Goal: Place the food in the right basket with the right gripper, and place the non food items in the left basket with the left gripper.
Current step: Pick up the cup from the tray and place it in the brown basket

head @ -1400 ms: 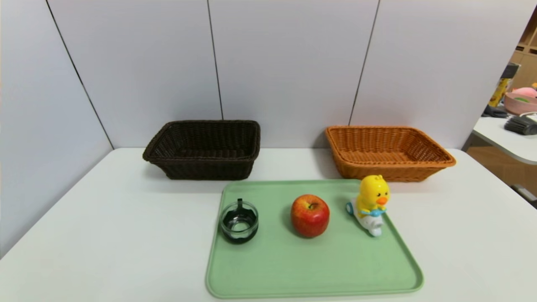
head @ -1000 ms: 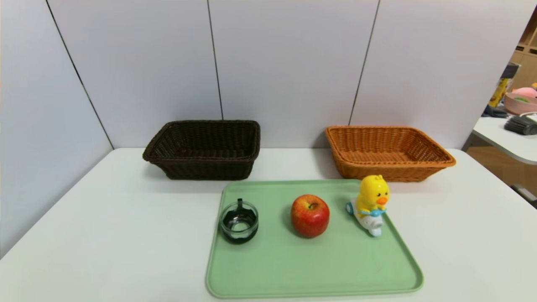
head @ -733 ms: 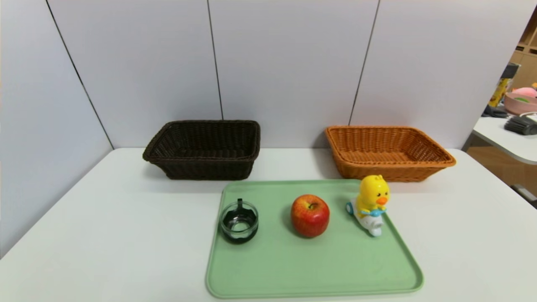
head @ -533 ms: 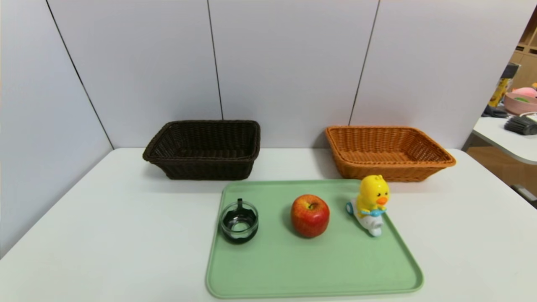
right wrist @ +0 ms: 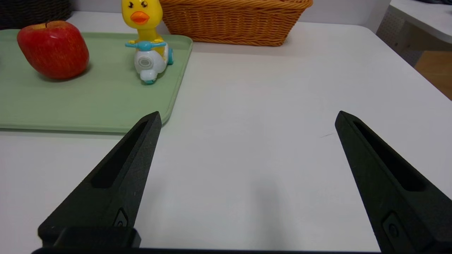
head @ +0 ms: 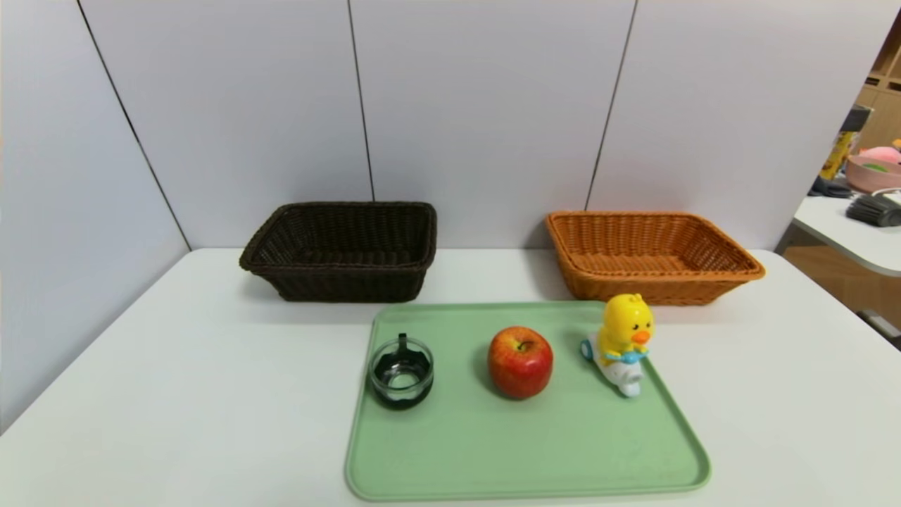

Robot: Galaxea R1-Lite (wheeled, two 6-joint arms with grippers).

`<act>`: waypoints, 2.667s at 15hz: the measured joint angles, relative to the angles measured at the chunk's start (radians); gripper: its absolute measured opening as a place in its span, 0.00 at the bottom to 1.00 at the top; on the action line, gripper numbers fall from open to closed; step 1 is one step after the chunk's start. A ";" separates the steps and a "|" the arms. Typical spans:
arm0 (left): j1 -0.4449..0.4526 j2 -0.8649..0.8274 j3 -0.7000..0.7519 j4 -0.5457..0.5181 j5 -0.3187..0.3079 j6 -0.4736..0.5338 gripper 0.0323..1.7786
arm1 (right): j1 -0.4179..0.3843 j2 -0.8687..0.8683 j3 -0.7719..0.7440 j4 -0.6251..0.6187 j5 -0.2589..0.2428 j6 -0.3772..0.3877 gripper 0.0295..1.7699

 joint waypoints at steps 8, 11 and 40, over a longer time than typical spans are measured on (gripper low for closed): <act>0.000 0.000 0.000 0.000 0.001 -0.002 0.95 | 0.000 0.000 0.000 0.000 0.000 0.000 0.96; 0.000 0.009 -0.010 0.008 -0.001 0.023 0.95 | 0.000 0.000 0.000 0.000 0.000 0.000 0.96; -0.447 1.608 -1.146 0.345 -0.023 0.075 0.95 | 0.000 0.000 0.000 0.000 0.000 0.000 0.96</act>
